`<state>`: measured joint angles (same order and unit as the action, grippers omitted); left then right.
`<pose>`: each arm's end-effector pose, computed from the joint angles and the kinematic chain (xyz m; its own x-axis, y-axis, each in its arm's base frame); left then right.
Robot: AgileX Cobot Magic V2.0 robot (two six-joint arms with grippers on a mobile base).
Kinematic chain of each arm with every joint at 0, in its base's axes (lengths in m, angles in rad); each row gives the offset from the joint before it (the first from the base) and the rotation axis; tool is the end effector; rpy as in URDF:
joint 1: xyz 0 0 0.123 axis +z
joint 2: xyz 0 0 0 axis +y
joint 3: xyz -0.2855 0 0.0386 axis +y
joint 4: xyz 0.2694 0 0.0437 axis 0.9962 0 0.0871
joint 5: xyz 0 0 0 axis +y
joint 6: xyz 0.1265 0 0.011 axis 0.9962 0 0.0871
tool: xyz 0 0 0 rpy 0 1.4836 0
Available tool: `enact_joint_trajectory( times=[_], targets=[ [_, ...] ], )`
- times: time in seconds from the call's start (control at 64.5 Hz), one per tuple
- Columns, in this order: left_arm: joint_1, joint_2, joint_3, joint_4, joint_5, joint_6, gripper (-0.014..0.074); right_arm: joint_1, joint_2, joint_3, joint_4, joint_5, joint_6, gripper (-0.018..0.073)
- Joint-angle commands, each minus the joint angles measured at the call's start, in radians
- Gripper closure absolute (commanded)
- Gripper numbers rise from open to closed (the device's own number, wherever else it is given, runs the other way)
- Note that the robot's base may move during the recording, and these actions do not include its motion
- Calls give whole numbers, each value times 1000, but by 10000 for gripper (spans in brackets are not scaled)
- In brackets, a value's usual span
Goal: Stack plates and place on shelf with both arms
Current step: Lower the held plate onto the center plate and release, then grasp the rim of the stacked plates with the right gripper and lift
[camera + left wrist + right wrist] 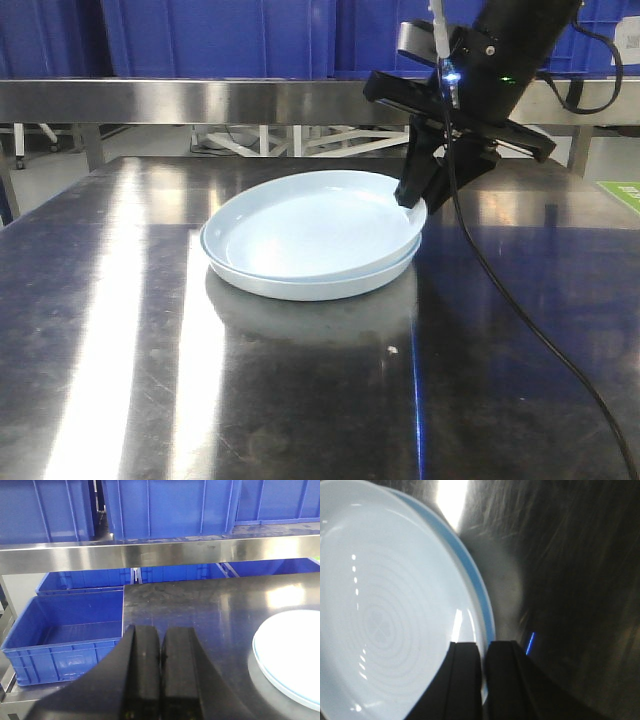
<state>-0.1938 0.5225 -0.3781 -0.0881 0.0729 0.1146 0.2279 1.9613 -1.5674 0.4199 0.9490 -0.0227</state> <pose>0.1673 -0.0337 0.2869 -0.1217 0.0511 -0.9913 0.2021 0.9790 0.0257 0.4307 0.1431 0.1971 -0.9627 -0.0009 -0.2704 -0.1083 0.9175 0.3826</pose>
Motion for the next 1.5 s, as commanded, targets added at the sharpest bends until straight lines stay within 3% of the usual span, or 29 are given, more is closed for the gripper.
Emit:
enact_joint_trajectory(
  times=[0.0, 0.124, 0.868, 0.961, 1.334, 1.489],
  targets=[
    [3, 0, -38, -2, -93, -3, 514, -2, -59, -27, 31, -33, -9, 208],
    [3, 0, -38, -2, -93, -3, 514, -2, -59, -27, 0, -32, -9, 125],
    [3, 0, -38, -2, -93, -3, 514, 51, -7, 15, -5, -54, -9, 126],
    [3, 0, -38, -2, -93, -3, 514, 59, -7, 15, 2, -54, -9, 172],
    [3, 0, -38, -2, -93, -3, 514, 69, -8, 15, 2, -63, -1, 514],
    [3, 0, -38, -2, -93, -3, 514, 69, -31, 2, 1, -67, 3, 507]
  ],
)
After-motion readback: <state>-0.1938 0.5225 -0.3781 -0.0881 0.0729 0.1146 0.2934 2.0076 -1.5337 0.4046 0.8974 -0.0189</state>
